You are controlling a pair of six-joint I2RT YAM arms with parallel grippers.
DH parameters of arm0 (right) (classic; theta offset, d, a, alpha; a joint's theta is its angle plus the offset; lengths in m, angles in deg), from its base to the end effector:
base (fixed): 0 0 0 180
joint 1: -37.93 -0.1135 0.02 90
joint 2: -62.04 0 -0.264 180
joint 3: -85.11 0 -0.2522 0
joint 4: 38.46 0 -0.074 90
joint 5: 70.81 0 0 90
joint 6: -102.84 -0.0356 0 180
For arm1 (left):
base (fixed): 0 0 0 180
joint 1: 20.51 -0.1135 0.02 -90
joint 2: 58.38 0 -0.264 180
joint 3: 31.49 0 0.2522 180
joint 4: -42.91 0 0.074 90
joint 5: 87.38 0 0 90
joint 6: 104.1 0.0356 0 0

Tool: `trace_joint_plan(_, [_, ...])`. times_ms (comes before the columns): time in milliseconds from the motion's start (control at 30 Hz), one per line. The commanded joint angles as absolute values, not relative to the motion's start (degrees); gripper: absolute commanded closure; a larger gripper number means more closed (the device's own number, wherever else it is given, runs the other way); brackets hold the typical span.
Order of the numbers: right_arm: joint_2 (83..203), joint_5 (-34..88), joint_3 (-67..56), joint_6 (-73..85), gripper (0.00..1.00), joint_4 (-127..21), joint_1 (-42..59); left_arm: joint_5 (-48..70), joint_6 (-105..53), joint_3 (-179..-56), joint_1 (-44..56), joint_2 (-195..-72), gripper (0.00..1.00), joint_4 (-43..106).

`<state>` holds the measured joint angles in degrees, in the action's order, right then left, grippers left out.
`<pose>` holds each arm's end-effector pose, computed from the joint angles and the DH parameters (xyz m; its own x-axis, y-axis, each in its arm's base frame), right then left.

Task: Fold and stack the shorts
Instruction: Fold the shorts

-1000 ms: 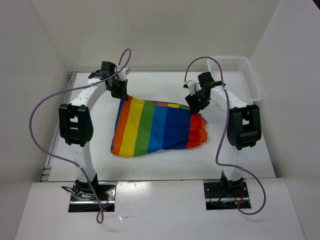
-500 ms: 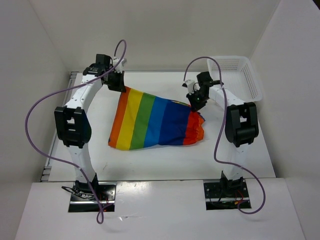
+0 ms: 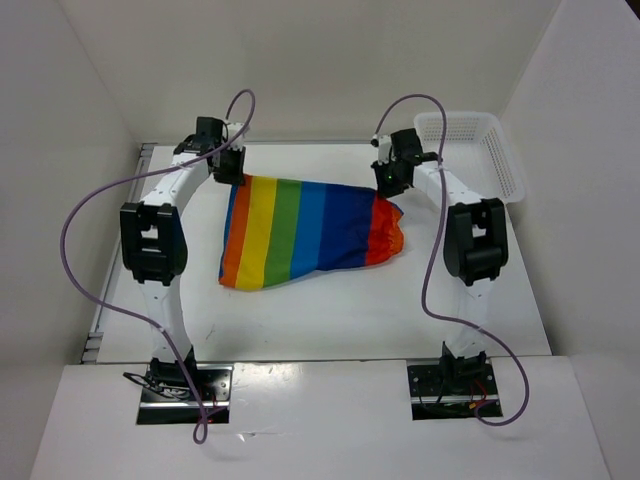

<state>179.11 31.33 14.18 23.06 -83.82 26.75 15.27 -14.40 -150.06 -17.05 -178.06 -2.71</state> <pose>0.4447 0.0955 0.2262 -0.7192 -0.3190 -0.6173 -0.4474 0.8923 0.0602 0.4761 -0.0366 0.2588 -0.7279 0.0389 -0.6846 0.2049 0.9651 -0.1630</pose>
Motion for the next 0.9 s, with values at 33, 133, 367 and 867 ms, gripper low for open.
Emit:
trace_joint_plan(33, [184.29, 17.70, 20.01, 20.49, 0.59, -77.36, 25.10, 10.72, -14.10, -150.62, -18.14, -183.17, 1.00, 0.50])
trace_joint_plan(133, [184.29, 17.17, 23.10, 19.96, 0.31, -76.83, 25.10, 10.10, -14.10, -152.99, -19.28, -186.07, 1.00, 0.50])
trace_joint_plan(367, [172.80, 23.05, 16.80, 13.04, 0.24, -80.60, 27.38, 12.47, -14.10, -154.94, -19.28, -188.63, 0.99, -0.29])
trace_joint_plan(867, [166.88, 37.56, -9.41, -13.35, 0.16, -80.43, 28.44, 11.94, -14.10, -153.18, -19.28, -184.94, 0.99, -0.29])
